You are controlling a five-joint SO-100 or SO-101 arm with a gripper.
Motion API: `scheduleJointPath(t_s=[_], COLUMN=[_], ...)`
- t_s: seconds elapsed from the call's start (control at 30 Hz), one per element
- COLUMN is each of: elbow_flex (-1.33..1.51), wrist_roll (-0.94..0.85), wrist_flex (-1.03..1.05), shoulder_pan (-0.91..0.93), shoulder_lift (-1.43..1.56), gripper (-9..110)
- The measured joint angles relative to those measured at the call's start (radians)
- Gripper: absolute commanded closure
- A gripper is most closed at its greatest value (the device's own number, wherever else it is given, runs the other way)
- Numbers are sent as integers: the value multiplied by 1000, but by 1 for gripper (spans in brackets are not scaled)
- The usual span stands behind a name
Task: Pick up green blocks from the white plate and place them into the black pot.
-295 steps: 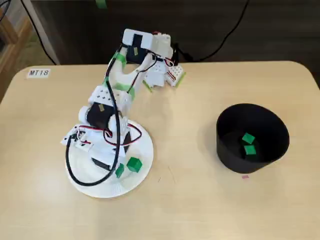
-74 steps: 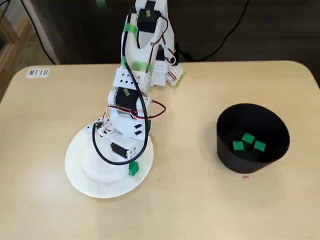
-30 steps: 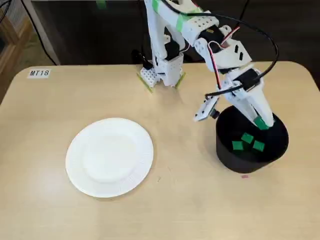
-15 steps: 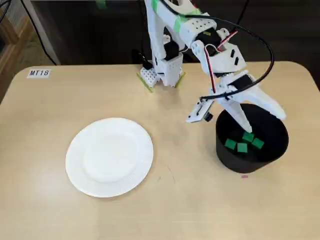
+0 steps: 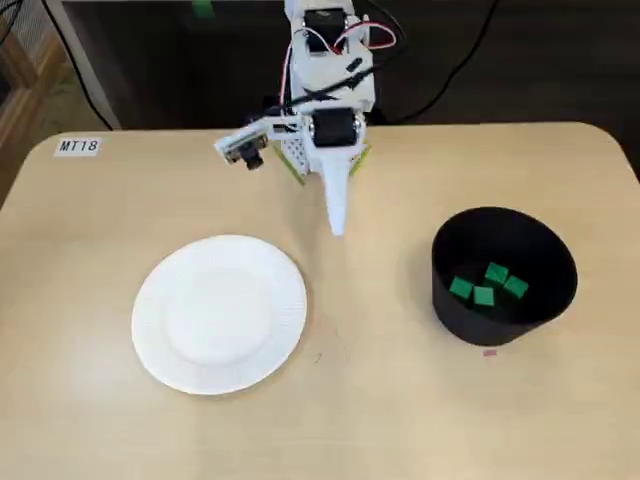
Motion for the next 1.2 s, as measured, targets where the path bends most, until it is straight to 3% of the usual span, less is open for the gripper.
scheduleJointPath(t_s=[0.23, 0.53, 1.2], elbow_flex=[236, 408, 419], wrist_roll=[15, -15, -97], wrist_flex=[77, 86, 83], shoulder_pan=[-55, -58, -64], shoulder_lift=[261, 290, 291], gripper=[104, 104, 104])
